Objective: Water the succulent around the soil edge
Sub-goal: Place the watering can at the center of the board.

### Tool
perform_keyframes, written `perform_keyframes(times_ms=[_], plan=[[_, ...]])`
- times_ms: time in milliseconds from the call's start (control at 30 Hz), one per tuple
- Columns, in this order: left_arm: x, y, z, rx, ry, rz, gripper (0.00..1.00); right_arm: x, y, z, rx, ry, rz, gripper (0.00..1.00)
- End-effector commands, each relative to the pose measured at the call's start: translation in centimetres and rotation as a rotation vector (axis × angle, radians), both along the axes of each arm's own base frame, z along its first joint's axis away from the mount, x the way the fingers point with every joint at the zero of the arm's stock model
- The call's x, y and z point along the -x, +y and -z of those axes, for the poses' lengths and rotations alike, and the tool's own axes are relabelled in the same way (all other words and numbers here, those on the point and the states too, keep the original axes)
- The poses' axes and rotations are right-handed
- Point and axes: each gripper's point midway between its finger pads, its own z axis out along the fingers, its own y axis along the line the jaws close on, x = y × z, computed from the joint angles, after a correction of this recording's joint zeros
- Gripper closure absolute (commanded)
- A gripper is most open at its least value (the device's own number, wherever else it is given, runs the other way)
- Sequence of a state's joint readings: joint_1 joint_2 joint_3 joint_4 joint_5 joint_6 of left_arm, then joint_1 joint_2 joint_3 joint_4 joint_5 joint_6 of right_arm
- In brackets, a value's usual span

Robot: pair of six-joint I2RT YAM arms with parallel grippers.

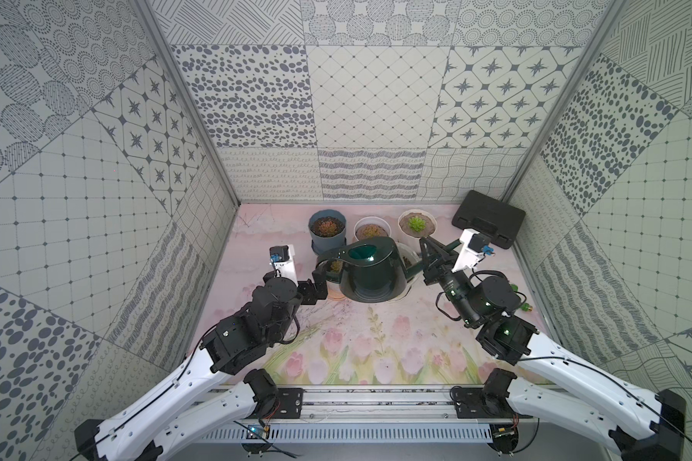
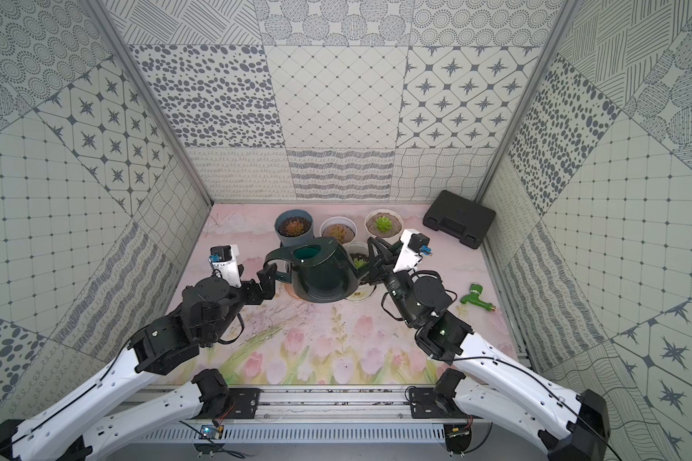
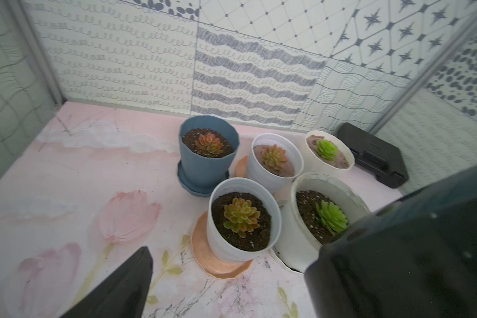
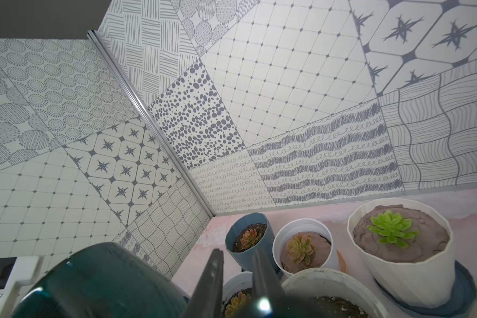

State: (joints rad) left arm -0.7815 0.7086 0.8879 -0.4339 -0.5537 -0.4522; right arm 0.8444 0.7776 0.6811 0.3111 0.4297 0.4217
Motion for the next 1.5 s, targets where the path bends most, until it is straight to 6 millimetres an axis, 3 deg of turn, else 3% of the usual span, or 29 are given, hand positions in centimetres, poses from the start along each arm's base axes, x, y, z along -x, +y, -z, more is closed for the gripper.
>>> perform_keyframes(times_ms=[0,133,200,267,333,500,667,833,967,1067,1467], plan=[[2.2,-0.3,1.5,0.010,0.117,0.095,0.01,0.1,-7.1,-1.4,0.025,-0.040,0.292,1.00],[3.5,1.2,-0.2,-0.029,0.095,0.098,0.00,0.9,-11.8,0.0,0.179,-0.019,0.479,1.00],[4.4,2.1,-1.3,-0.045,0.081,0.107,0.01,2.2,-15.3,0.8,0.175,-0.012,0.577,1.00],[5.2,2.9,-2.0,-0.057,0.072,0.111,0.00,3.6,-17.3,1.1,0.165,-0.022,0.612,1.00],[5.9,3.9,-2.2,-0.087,0.071,0.103,0.00,4.7,-18.2,1.5,0.171,-0.027,0.607,1.00],[7.0,6.4,-2.5,-0.124,0.035,0.056,0.01,5.9,-13.4,4.5,0.195,0.029,0.264,1.00],[8.0,7.8,-2.5,-0.092,-0.016,0.036,0.00,8.5,-9.4,3.7,0.072,-0.014,-0.038,1.00],[7.6,8.1,-1.9,-0.074,-0.057,0.004,0.01,6.5,-5.0,7.8,0.008,-0.023,-0.209,1.00],[7.3,7.8,-1.4,-0.082,-0.058,0.007,0.01,4.6,-5.2,11.4,-0.106,-0.081,-0.157,1.00],[7.2,8.0,-1.2,-0.108,-0.050,-0.004,0.01,4.1,-5.2,13.1,-0.099,-0.079,-0.139,1.00],[6.7,7.7,-0.4,-0.123,-0.040,-0.011,0.01,2.7,-5.4,17.0,0.079,-0.024,-0.057,0.99]])
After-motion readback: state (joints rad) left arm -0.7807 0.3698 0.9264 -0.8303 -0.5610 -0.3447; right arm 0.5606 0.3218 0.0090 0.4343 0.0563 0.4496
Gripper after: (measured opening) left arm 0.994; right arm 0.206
